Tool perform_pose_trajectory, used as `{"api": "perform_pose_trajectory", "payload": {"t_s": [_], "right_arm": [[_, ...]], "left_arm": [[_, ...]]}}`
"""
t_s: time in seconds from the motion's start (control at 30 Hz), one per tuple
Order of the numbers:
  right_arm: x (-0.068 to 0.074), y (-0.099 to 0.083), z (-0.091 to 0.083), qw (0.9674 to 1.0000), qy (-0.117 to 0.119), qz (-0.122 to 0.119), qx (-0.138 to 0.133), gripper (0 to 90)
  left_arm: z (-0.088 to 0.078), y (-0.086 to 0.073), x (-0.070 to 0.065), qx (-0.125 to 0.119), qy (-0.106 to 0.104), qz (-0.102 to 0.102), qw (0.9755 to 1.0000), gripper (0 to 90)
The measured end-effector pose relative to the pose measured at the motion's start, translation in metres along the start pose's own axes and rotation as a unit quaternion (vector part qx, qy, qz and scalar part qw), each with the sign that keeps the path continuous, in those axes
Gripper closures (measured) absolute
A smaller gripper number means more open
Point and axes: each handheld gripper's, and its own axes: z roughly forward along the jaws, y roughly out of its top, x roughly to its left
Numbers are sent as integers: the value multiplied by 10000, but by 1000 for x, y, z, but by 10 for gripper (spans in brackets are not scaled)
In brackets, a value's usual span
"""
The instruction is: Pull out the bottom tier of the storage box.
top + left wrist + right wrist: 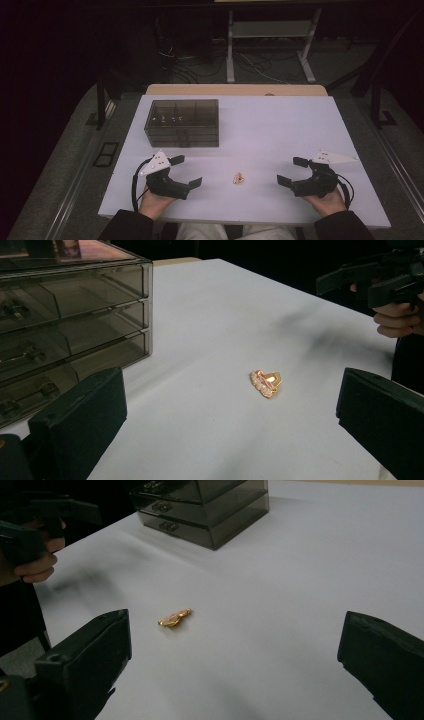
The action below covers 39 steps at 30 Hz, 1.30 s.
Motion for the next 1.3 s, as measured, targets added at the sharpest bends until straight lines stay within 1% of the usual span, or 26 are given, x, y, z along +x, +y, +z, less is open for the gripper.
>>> {"api": "perform_pose_trajectory", "payload": {"t_s": [0.13,0.3,0.57,0.87,0.93,1.07,1.2,1.3], "right_arm": [[0,-1,0,10000,-22,29,64,5],[2,-2,0,9999,-59,-7,135,5],[0,-3,-3,9998,-103,70,144,5],[1,-4,-4,9998,-102,43,171,5],[1,-4,-4,9998,-96,43,165,5],[0,-4,-4,9998,-116,48,166,5],[0,-4,-4,9998,-134,32,174,5],[0,-4,-4,9997,-142,16,194,5]], "left_arm": [[0,0,0,-2,-1,-6,10000,0],[0,0,-1,18,-15,-15,10000,0],[1,0,-3,-7,-98,-52,9999,0],[3,1,-4,14,-176,-87,9998,0],[2,1,-5,-24,-195,-98,9998,0],[-2,6,-9,-81,-205,-89,9997,0],[-5,11,-12,-46,-257,-46,9996,0],[-7,15,-12,-29,-285,-70,9996,0]]}}
